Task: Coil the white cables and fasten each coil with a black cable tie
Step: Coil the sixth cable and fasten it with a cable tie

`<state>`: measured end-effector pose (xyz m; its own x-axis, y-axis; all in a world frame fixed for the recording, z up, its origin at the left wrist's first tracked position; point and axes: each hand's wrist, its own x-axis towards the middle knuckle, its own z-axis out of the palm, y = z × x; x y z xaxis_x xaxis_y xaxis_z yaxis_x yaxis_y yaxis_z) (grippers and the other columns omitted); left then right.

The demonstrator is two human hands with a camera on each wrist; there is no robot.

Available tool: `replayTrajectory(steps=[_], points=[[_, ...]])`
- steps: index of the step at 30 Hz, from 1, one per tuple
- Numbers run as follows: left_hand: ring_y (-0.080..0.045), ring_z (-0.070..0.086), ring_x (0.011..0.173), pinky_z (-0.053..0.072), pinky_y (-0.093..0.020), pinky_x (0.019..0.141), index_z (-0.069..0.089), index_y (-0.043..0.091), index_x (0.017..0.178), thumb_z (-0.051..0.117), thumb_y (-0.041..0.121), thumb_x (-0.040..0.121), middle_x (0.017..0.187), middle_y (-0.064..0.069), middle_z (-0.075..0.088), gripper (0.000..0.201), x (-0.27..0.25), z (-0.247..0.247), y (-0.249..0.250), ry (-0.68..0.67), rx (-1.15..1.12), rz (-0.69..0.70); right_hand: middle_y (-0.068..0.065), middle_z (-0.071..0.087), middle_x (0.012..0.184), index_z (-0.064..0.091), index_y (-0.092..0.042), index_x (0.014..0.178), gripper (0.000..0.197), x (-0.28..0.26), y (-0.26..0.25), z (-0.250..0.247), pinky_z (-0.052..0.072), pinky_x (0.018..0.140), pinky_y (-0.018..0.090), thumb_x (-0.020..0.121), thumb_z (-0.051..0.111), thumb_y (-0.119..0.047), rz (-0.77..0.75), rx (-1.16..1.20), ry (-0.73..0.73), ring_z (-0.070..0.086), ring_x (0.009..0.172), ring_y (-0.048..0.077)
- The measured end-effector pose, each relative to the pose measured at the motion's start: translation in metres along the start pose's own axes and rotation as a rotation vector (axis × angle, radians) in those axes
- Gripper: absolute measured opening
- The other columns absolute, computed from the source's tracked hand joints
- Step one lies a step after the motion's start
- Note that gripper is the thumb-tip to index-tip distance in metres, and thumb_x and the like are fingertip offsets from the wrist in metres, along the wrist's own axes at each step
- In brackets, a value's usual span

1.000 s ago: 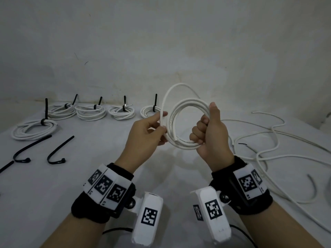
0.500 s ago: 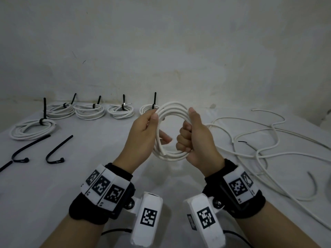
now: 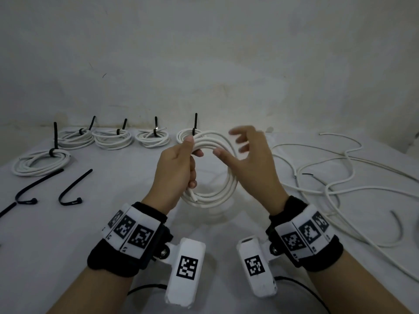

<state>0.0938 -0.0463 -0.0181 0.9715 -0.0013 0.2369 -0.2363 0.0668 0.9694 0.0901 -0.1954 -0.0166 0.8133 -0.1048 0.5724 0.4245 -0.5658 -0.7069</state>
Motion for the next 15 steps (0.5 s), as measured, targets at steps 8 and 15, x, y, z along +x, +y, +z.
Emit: replayTrajectory(steps=[8, 15], points=[[-0.008, 0.026, 0.036, 0.03, -0.019, 0.037, 0.057, 0.008, 0.078, 0.037, 0.039, 0.1, 0.046, 0.007, 0.027, 0.044, -0.004, 0.002, 0.003, -0.132, 0.087, -0.009, -0.005, 0.05, 0.134, 0.049, -0.028, 0.133, 0.057, 0.008, 0.013, -0.015, 0.03, 0.101, 0.015, 0.081, 0.073, -0.027, -0.113, -0.123, -0.275, 0.042, 0.124, 0.007], [-0.007, 0.033, 0.036, 0.033, -0.022, 0.039, 0.058, 0.008, 0.079, 0.037, 0.039, 0.1, 0.042, 0.009, 0.034, 0.043, -0.004, 0.0, 0.002, -0.024, 0.131, 0.091, -0.014, 0.064, 0.101, 0.064, -0.021, 0.114, 0.039, 0.007, 0.009, -0.013, 0.046, 0.074, 0.01, 0.078, 0.078, -0.024, -0.138, 0.014, -0.184, 0.057, 0.09, -0.004]])
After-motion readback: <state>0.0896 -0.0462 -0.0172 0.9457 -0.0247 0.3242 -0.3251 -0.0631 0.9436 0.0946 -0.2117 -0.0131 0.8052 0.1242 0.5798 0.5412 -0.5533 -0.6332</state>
